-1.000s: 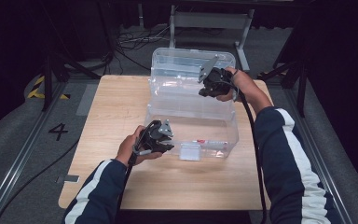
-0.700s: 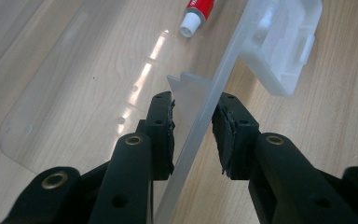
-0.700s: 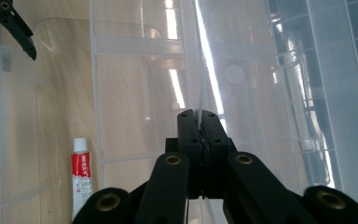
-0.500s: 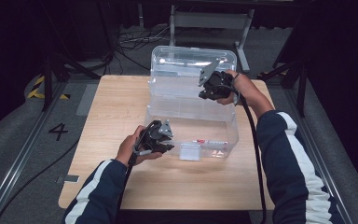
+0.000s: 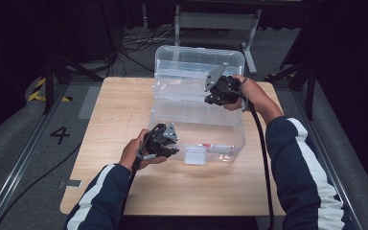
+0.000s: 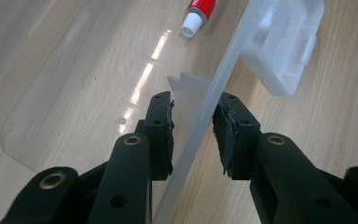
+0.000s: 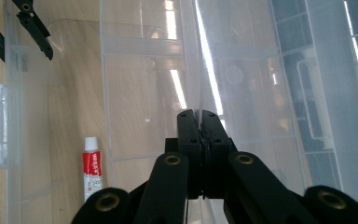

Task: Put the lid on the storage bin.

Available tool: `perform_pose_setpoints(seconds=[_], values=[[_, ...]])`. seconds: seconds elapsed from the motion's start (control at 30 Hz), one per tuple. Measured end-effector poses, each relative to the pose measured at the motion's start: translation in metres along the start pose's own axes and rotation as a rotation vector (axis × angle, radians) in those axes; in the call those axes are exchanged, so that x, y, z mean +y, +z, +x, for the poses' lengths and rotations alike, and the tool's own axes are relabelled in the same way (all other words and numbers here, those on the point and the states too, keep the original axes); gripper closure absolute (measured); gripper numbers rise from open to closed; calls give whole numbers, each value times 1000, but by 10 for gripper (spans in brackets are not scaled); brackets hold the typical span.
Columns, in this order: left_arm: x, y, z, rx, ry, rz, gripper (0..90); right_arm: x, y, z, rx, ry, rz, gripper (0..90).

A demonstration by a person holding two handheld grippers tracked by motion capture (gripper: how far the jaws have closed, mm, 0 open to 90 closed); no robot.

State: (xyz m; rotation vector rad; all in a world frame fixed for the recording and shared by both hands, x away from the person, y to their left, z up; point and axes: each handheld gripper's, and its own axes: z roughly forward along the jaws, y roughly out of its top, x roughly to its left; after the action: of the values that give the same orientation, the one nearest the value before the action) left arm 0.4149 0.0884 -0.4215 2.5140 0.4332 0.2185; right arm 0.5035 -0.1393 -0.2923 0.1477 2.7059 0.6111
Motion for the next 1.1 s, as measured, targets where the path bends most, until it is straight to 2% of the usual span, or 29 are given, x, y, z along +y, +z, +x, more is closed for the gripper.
perform_pose_setpoints(seconds=[0.33, 0.57, 0.7, 0.9, 1.03, 1.1], values=[[0, 0, -1, 10, 5, -1, 673, 0, -2, 7, -10, -4, 1, 888], [0, 0, -3, 36, 9, -5, 661, 0, -4, 16, -18, -17, 11, 882], [0, 1, -4, 38, 7, -2, 657, -2, -5, 20, -20, -10, -1, 876], [0, 1, -4, 43, 10, -3, 654, -10, -7, 21, 4, 25, -56, 872], [1, 1, -5, 48, 33, 8, 659, -12, -7, 26, -9, 26, -63, 860], [4, 1, -6, 37, 43, 8, 680, -13, -7, 28, -13, 31, -70, 859]])
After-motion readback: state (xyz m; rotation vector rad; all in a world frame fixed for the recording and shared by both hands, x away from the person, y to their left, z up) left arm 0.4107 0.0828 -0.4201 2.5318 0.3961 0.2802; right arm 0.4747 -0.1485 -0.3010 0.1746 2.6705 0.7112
